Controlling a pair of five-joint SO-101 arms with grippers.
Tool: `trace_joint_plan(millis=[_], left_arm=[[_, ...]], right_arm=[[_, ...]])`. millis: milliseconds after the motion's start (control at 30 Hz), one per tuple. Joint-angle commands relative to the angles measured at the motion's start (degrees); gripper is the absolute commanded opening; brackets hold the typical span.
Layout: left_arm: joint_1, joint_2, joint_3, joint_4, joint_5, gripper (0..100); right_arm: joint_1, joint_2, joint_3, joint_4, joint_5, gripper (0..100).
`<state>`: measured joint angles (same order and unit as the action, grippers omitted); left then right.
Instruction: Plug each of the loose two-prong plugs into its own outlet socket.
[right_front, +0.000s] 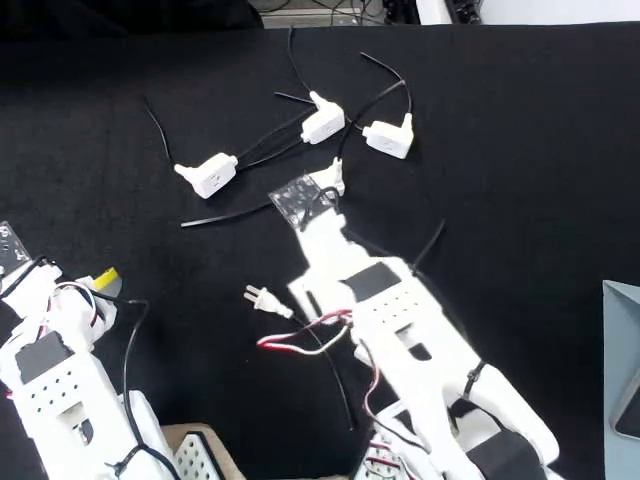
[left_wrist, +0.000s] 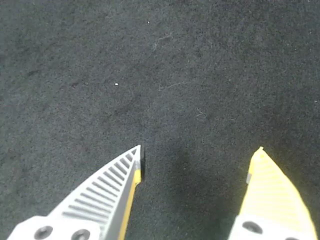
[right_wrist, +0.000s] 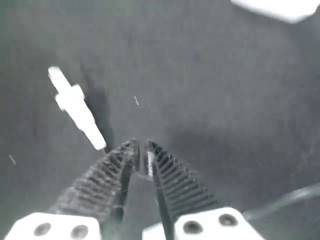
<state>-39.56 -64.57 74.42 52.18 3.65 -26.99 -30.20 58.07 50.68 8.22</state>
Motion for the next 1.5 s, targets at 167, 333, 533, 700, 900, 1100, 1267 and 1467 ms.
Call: trace_joint_plan(millis=[167, 333, 533, 700, 900, 1100, 1267, 1467], left_arm=[[-0.31, -0.79, 0.13, -1.23, -0.44, 33], [-0.31, -0.79, 0.13, -1.23, -0.44, 33], [-0.31, -0.79, 0.13, -1.23, -0.44, 33], [-0.31, -0.79, 0.13, -1.23, -0.44, 33], [-0.31, -0.79, 0.13, -1.23, -0.44, 33], [-0.31, -0.79, 0.13, -1.23, -0.44, 33], [-0.31, -0.79, 0.13, -1.23, -0.44, 33], [-0.31, -0.79, 0.13, -1.23, -0.44, 33]], right_arm=[[0.44, -1.54, 1.36, 8.7, 8.26, 1.5], [-7.03, -1.63, 4.7, 7.56, 7.74, 1.5], [-7.65, -2.07, 0.22, 7.03, 0.0, 1.5], [-10.81, -1.71, -3.82, 14.59, -11.6, 1.5], [-17.32, -1.63, 1.19, 13.98, -23.38, 1.5], [-17.58, -1.63, 7.87, 6.77, -23.91, 1.6], [-13.98, -1.54, 8.92, 6.15, -23.82, 1.6], [-5.45, 7.52, 7.78, 4.22, -21.45, 1.6]])
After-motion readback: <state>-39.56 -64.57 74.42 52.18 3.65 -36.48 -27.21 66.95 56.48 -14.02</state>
